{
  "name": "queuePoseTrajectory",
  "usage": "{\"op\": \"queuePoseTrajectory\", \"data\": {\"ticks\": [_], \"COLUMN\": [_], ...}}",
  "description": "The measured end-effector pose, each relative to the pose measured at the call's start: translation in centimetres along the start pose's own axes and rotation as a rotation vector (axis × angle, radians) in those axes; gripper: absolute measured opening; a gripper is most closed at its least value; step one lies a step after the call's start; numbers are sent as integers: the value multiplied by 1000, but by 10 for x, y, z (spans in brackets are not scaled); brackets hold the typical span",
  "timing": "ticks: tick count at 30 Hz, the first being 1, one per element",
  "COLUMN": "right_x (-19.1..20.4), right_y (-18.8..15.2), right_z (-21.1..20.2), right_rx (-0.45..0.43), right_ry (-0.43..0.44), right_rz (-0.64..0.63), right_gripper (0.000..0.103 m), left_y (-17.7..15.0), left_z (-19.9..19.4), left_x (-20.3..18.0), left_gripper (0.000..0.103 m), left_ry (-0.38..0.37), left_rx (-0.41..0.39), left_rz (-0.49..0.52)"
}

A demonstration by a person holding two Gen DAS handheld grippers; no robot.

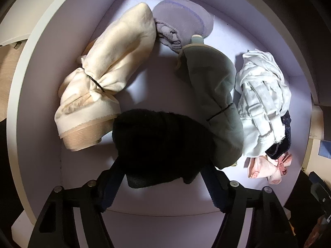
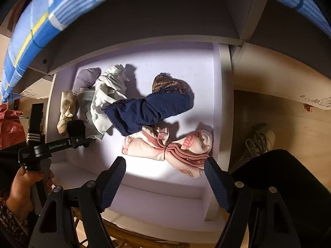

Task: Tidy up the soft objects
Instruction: 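Close the left gripper on the black fuzzy item in the drawer, then lift the black fuzzy item with the left gripper and carry it over the gold tray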

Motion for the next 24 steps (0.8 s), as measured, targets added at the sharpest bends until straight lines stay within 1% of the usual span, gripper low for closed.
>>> {"op": "queuePoseTrajectory", "data": {"ticks": [6, 10, 16, 18, 20, 24], "right_x": [-2, -5, -1, 1, 2, 3], "right_y": [-3, -5, -6, -6, -6, -5], "right_z": [18, 27, 30, 32, 33, 34], "right_rx": [62, 87, 96, 100, 102, 103], "right_ry": [-16, -26, -20, -20, -17, -8], "right_rz": [12, 24, 16, 11, 10, 13], "right_gripper": [79, 79, 79, 79, 79, 80], "left_y": [-3, -4, -11, -14, -16, -20], "left_z": [-7, -18, -31, -40, -50, -67], "left_x": [1, 9, 13, 11, 20, 23], "left_gripper": [70, 69, 68, 68, 68, 68], "left_ry": [6, 14, 16, 11, 5, -1], "left_rx": [-18, -24, -38, -46, -55, -79], "left_rz": [23, 30, 27, 23, 22, 23]}}
Point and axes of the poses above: each gripper's, at about its wrist camera, not at the fingertips, and z roughly the way its jaws point, x to its left, y to its top, the point moved 1 cm from there along z, roughly the way its jaws point, and after that the axes turned 1 degree about y, right-handed, at the moved point
